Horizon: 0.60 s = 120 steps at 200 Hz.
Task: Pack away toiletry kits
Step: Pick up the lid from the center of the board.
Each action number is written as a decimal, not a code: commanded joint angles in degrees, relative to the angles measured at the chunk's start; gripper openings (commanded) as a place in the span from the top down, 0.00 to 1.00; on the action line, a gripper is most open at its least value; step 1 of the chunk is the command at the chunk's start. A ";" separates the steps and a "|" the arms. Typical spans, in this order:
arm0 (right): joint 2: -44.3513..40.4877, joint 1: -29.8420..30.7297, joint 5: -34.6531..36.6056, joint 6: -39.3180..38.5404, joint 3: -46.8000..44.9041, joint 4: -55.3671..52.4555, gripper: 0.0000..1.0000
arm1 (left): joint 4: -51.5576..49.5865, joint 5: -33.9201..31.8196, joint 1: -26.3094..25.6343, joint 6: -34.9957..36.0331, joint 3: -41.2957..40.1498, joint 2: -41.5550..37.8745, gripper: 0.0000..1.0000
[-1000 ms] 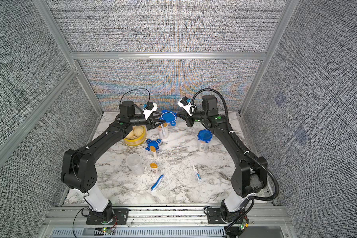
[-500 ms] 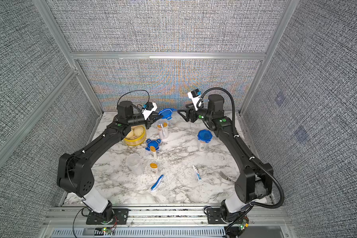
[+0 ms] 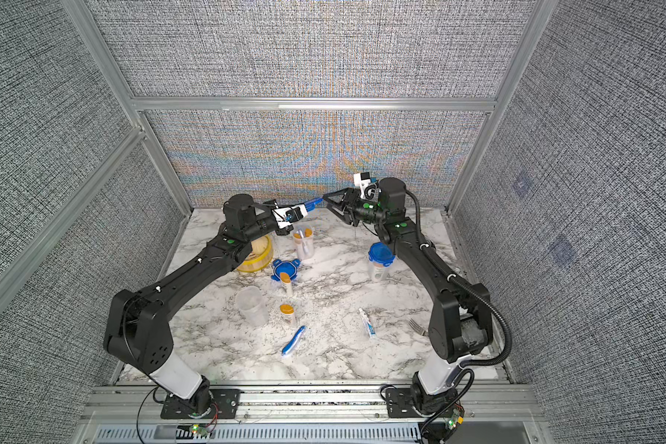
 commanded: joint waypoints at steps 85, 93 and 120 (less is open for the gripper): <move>4.07 0.23 -0.76 8.16 1.80 5.54 1.00 | 19.92 -10.13 -2.75 12.04 -3.91 4.00 0.65; 4.09 0.12 -0.51 7.63 1.85 5.03 1.00 | 20.43 -11.00 -2.67 11.37 -4.24 3.79 0.47; 3.60 -0.57 0.93 5.56 1.47 3.88 1.00 | 21.98 -14.75 -2.14 5.02 -8.17 0.45 0.32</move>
